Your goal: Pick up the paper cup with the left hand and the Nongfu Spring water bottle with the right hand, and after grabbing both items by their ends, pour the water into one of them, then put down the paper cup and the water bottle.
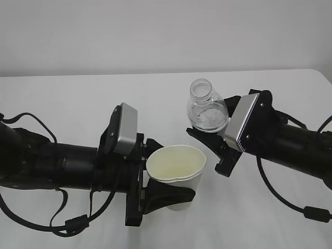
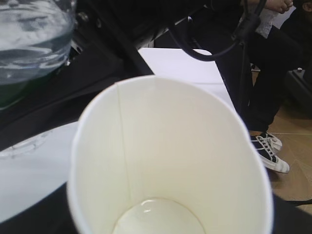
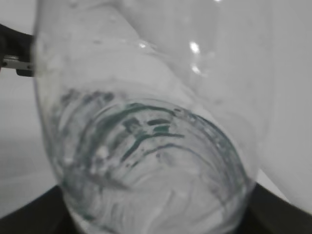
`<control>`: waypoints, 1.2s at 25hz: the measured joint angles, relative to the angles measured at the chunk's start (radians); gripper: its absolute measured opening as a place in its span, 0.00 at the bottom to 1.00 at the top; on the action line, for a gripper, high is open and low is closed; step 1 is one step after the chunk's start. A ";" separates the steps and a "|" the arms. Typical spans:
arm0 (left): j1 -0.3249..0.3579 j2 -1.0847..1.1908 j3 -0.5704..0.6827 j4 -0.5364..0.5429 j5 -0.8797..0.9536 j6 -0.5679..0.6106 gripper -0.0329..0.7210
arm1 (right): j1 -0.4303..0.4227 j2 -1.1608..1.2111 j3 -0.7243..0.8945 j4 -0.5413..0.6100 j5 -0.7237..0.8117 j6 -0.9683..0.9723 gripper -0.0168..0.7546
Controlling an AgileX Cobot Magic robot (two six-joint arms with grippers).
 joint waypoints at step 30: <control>0.000 0.000 0.000 0.000 0.015 0.028 0.66 | 0.000 0.000 -0.002 0.116 -0.020 -0.384 0.63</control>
